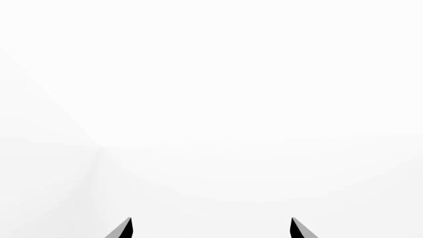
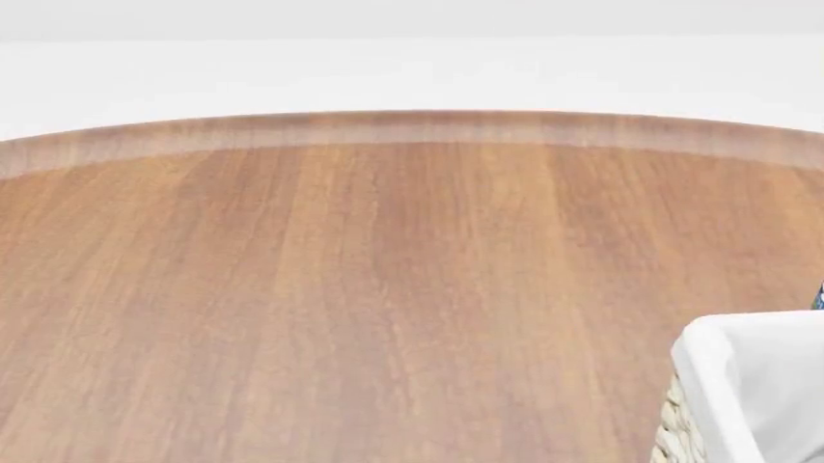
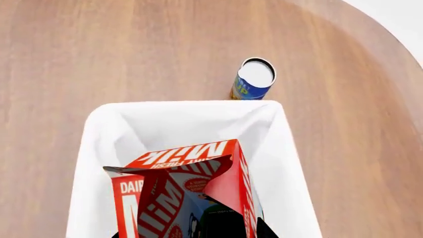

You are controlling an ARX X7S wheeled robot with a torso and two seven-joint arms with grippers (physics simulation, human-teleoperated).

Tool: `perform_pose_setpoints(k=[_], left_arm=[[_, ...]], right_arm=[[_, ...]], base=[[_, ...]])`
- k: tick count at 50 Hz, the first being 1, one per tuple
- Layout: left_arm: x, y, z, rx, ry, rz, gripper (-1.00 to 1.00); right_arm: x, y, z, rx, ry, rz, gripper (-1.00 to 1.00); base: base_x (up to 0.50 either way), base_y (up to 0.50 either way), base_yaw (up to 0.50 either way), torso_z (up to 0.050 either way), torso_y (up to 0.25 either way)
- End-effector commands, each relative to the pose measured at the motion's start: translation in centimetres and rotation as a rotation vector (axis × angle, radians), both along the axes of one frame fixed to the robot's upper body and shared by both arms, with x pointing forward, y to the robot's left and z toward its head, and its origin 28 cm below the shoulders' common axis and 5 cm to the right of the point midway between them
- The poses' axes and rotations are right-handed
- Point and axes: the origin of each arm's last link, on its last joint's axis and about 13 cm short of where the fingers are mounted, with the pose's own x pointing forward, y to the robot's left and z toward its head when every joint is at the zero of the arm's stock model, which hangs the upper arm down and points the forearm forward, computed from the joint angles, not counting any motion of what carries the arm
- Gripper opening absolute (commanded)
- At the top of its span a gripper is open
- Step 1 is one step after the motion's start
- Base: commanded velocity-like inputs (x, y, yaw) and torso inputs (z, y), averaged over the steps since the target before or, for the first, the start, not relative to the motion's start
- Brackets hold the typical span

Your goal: Pick the milk and place it in the basket.

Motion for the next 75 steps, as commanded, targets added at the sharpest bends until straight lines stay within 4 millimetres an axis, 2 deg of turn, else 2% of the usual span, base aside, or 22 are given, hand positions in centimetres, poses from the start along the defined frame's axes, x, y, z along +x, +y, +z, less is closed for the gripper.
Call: perform_pose_setpoints(k=[1,20,32,40,62,75], left_arm=[[0.0,0.0,-0.1,-0.007,-0.001,-0.003,1.00],[0.0,0.2,-0.2,-0.007,0.003,0.025,1.00],[0.1,0.2,-0.1,0.021,-0.005,0.067,1.00],[0.1,0.1,0.0,0.007,-0.008,0.059,1.00],[-0.1,0.3,0.0,-0.008,-0.035,0.052,1.00],[-0.2,0.3,0.0,-0.022,-0.038,0.035,1.00]], right_arm=[[0.5,-0.2,0.9,-0.021,-0.069,-0.038,-1.00],[1.2,0.3,0.9,-0.007,-0.070,0.007,-1.00],[0.7,0.1,0.3,0.002,-0.056,-0.003,-1.00],[0.5,0.0,0.1,0.003,-0.047,-0.013,-1.00],[0.3,-0.1,-0.2,0.001,-0.038,-0.027,-1.00],[0.4,0.0,0.0,0.001,-0.041,-0.022,-1.00]], base=[[0.00,0.00,0.00,0.010,0.000],[0.00,0.00,0.00,0.001,0.002],[0.00,0.00,0.00,0.000,0.001],[0.00,0.00,0.00,0.000,-0.228],[0.00,0.00,0.00,0.000,0.000],[0.00,0.00,0.00,0.000,-0.147]])
